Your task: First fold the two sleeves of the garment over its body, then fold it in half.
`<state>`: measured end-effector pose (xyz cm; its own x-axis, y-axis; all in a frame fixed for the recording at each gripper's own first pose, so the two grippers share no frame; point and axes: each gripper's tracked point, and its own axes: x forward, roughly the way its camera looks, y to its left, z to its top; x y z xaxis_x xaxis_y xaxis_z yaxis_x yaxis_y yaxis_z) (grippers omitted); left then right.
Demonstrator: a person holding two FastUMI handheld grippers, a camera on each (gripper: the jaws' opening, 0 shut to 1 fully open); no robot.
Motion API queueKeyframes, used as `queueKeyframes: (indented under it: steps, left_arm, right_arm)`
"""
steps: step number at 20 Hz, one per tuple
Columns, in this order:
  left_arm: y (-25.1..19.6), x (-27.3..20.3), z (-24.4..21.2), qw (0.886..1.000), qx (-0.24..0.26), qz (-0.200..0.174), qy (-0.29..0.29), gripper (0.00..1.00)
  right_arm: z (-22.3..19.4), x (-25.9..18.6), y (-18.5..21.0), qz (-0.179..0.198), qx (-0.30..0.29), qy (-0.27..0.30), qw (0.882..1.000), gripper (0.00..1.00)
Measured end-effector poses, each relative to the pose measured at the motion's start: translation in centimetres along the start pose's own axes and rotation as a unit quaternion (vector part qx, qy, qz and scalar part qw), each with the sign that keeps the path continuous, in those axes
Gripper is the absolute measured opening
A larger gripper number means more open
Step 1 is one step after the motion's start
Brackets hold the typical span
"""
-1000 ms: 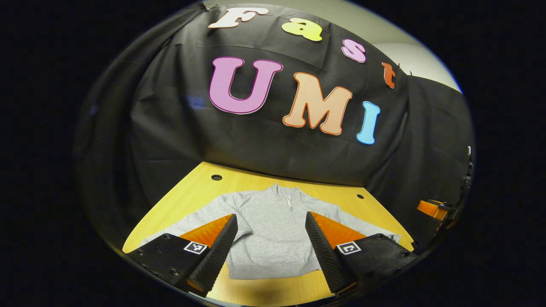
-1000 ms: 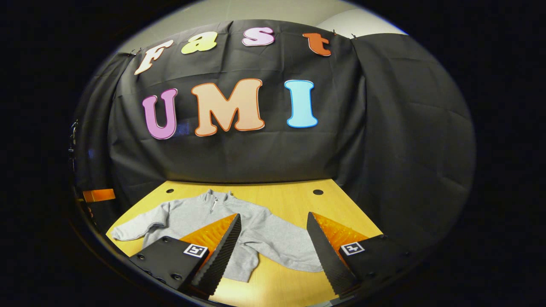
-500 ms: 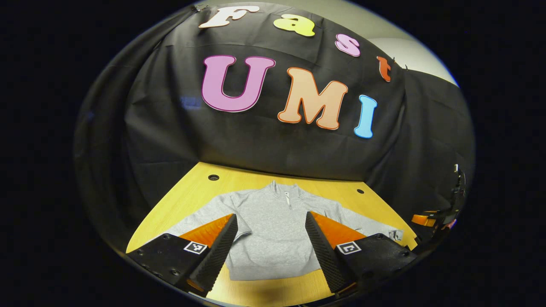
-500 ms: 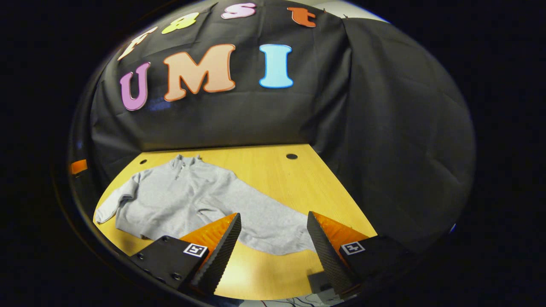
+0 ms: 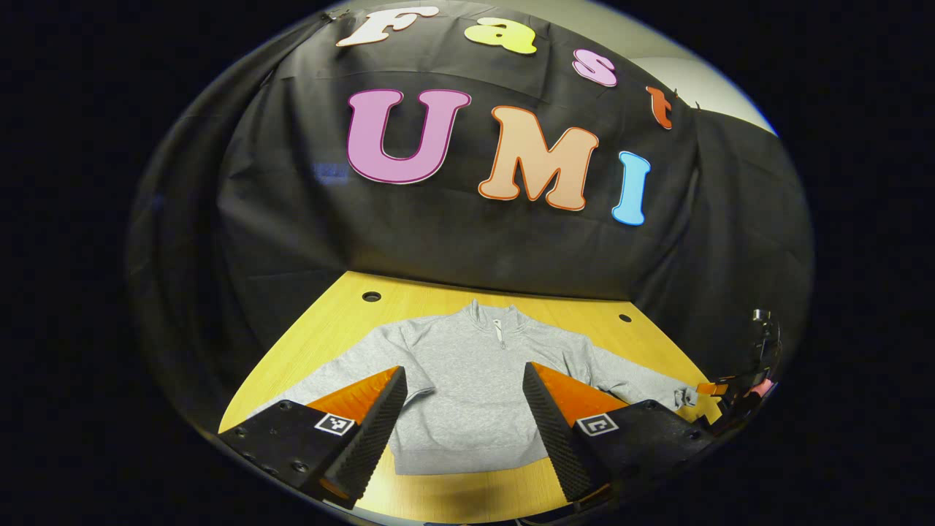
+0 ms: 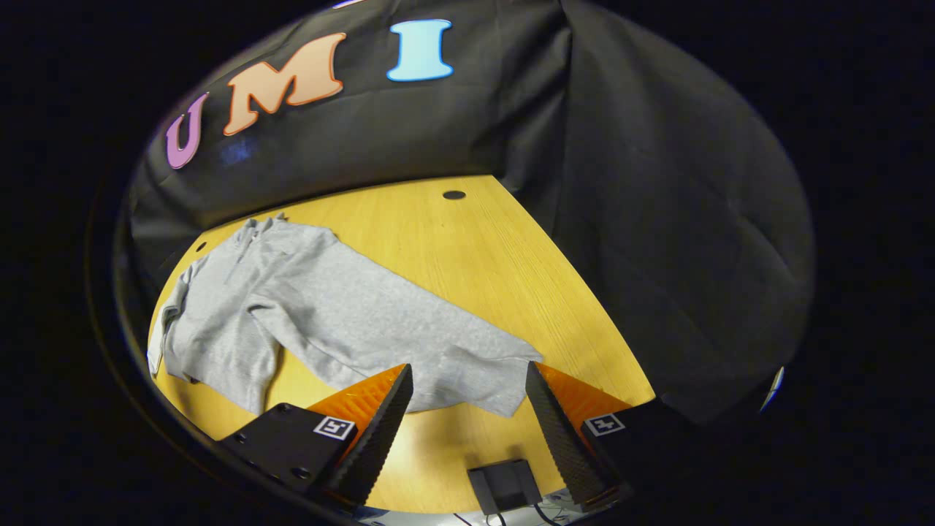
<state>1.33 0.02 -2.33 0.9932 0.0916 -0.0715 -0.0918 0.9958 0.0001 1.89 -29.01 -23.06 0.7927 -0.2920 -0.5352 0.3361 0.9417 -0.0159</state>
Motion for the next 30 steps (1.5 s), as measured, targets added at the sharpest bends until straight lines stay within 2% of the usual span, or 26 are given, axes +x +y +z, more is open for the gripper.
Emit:
queueKeyframes:
  steps: [4,5,8,10,11,14,15,16,18,20,22,24,26,30]
  left_arm:
    - [0.1,-0.4,-0.6,1.0,-0.004,0.016,0.006,0.94]
    - [0.1,-0.6,-0.6,1.0,-0.004,0.021,0.007,0.94]
    - [0.1,-0.7,-0.7,1.0,-0.011,0.029,0.004,0.94]
    - [0.1,-0.8,-0.8,0.999,-0.012,0.034,0.003,0.94]
    - [0.1,-0.8,-0.7,0.999,-0.012,0.036,0.003,0.94]
    - [-0.1,-0.7,-1.1,0.999,-0.02,0.036,0.001,0.94]
    - [-0.3,-0.7,-1.1,0.999,-0.024,0.035,0.001,0.94]
    - [-0.5,-0.6,-1.2,0.999,-0.028,0.034,0.001,0.94]
    - [-1.0,-0.5,-1.4,0.999,-0.033,0.028,0.002,0.94]
    - [-1.2,-0.5,-1.9,0.999,-0.029,0.026,0.006,0.93]
    - [-1.3,-0.3,-2.3,0.999,-0.026,0.025,0.01,0.94]
    - [-1.2,-0.2,-2.4,0.999,-0.027,0.023,0.011,0.94]
    - [-0.9,-0.2,-2.3,0.999,-0.03,0.02,0.01,0.94]
    - [0.1,0.0,-2.4,0.999,-0.029,0.012,0.014,0.94]
  right_arm:
    - [-2.2,3.2,-1.0,-0.002,0.018,0.041,0.999,0.98]
    - [-2.8,3.7,-0.8,0.002,0.019,0.051,0.999,0.96]
    - [-3.3,4.3,-0.4,0.01,0.022,0.063,0.998,0.98]
    - [-3.7,4.7,-0.2,0.012,0.02,0.069,0.997,0.89]
    - [-3.8,4.8,0.1,0.017,0.023,0.074,0.997,0.92]
    - [-3.8,4.9,0.3,0.025,0.028,0.084,0.996,0.81]
    - [-3.9,5.0,0.5,0.031,0.027,0.088,0.995,0.72]
    - [-3.9,4.9,0.2,0.028,0.018,0.089,0.995,0.69]
    - [-3.9,4.9,0.4,0.036,0.013,0.095,0.995,0.4]
    - [-3.7,5.0,0.5,0.029,0.022,0.098,0.995,0.17]
    - [-3.4,4.7,0.4,0.019,0.028,0.095,0.995,0.08]
    - [-3.3,4.9,0.3,0.009,0.027,0.088,0.996,0.08]
    - [-3.0,4.2,0.7,0.01,0.03,0.085,0.996,0.03]
    - [-2.9,3.9,1.0,0.009,0.021,0.075,0.997,0.03]
